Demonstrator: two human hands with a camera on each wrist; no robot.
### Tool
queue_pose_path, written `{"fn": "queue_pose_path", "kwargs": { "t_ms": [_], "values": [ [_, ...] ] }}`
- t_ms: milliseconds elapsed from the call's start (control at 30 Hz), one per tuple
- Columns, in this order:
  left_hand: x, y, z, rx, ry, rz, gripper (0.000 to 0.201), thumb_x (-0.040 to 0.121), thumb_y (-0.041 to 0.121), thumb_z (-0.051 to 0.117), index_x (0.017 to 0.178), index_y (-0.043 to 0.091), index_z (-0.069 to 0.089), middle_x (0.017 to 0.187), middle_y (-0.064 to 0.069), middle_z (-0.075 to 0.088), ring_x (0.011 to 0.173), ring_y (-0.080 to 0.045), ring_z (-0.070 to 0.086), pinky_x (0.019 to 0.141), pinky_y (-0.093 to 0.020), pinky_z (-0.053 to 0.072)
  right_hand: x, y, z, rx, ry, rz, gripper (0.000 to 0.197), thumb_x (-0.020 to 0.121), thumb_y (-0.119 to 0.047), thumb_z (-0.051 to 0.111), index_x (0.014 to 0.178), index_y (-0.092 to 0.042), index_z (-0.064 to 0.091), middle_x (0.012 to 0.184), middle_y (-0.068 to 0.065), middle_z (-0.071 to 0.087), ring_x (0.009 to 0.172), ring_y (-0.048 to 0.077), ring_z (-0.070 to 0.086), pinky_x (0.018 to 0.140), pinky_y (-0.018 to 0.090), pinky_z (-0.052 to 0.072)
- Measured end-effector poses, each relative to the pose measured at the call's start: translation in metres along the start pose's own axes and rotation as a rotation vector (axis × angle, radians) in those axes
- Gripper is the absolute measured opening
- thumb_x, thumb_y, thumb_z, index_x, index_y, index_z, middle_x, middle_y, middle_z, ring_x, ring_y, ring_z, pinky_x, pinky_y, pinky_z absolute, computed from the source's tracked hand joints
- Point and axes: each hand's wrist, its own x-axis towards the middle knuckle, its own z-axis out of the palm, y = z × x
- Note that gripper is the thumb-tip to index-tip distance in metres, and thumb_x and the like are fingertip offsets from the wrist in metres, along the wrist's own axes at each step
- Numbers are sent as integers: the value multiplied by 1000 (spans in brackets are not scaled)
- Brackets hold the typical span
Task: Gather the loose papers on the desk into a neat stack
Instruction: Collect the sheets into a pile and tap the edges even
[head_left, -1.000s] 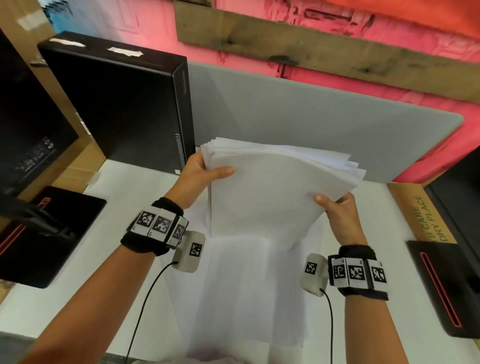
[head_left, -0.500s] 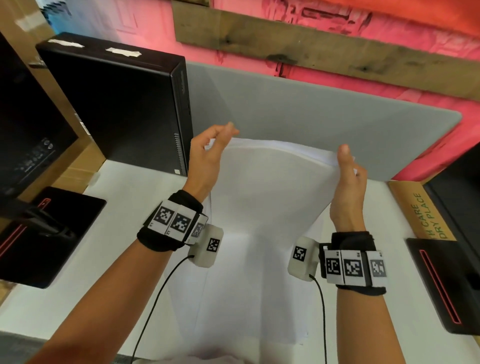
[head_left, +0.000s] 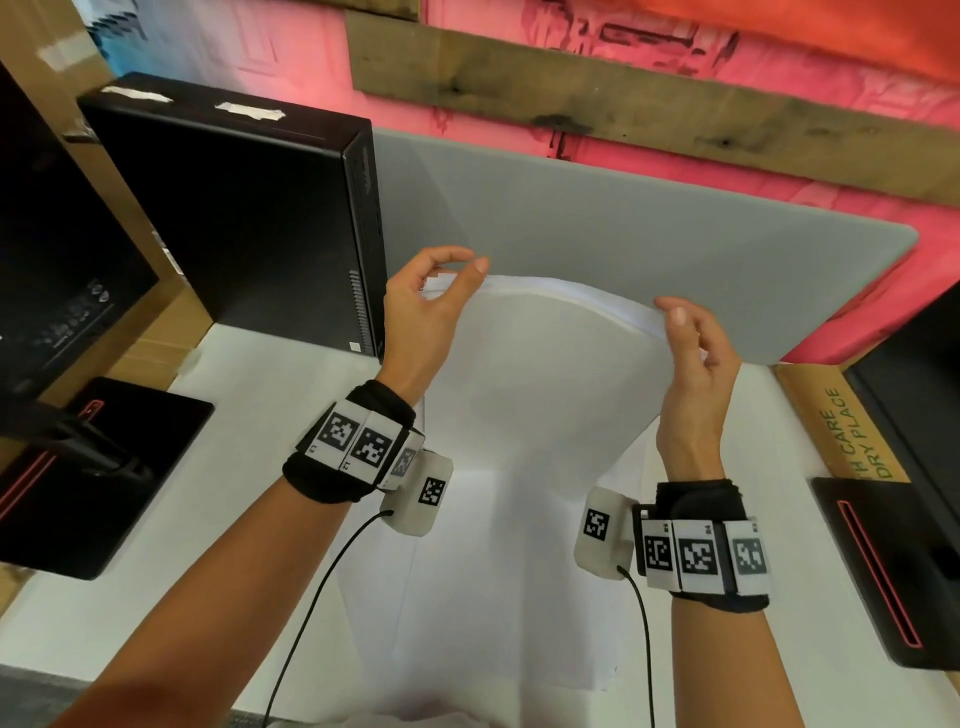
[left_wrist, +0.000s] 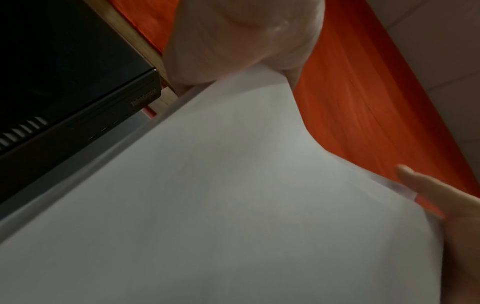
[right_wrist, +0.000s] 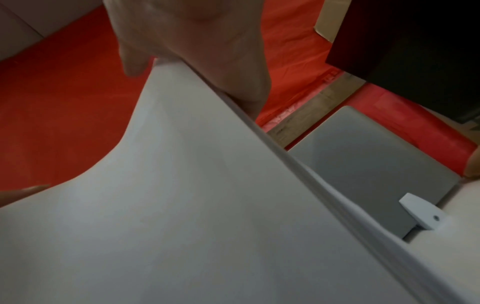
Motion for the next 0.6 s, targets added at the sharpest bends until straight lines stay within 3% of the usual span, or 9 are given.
{"fn": "queue_pose_path", "kwargs": {
  "t_ms": [133, 267, 367, 433, 500, 600],
  "values": [
    [1, 2, 2, -6, -15, -9, 7, 86, 14, 61, 92, 12, 63, 85, 12, 60, 76, 13, 57, 72, -5, 44, 1, 2, -2, 17, 58, -6, 19, 73, -45, 56, 74, -27, 63, 67, -22, 62, 73, -1, 54, 71, 14, 41],
    [1, 3, 2, -4, -23, -19, 4, 86, 15, 61, 87, 19, 63, 83, 13, 61, 77, 11, 57, 76, -9, 46, 4, -1, -1, 18, 82, -69, 17, 77, -39, 53, 79, -27, 66, 73, -25, 66, 79, -6, 56, 74, 7, 39],
    [1, 3, 1, 0, -28, -21, 7, 86, 17, 61, 84, 24, 62, 83, 14, 61, 77, 10, 57, 78, -13, 47, 7, -2, 1, 43, 101, -50, 14, 79, -22, 54, 76, -26, 67, 71, -23, 67, 79, -4, 59, 76, 10, 42],
    [1, 3, 1, 1, -32, -20, 8, 86, 17, 61, 83, 25, 62, 83, 14, 61, 77, 10, 57, 78, -13, 47, 8, -2, 0, 31, 102, -39, 15, 80, -19, 53, 76, -25, 67, 70, -24, 67, 79, -5, 59, 75, 9, 42],
    [2, 3, 0, 8, -34, -23, 9, 86, 19, 61, 82, 27, 62, 83, 15, 62, 78, 8, 58, 83, -22, 49, 10, 0, -3, 17, 112, -18, 14, 79, -20, 53, 77, -24, 66, 70, -24, 66, 77, -6, 58, 75, 9, 41],
    [2, 2, -1, 12, -36, -30, 7, 83, 24, 62, 81, 30, 63, 83, 17, 62, 80, 7, 58, 90, -33, 47, 12, 3, -11, 18, 130, 76, 19, 77, -24, 52, 70, -29, 68, 66, -21, 64, 70, 0, 55, 68, 18, 42]
  ]
}}
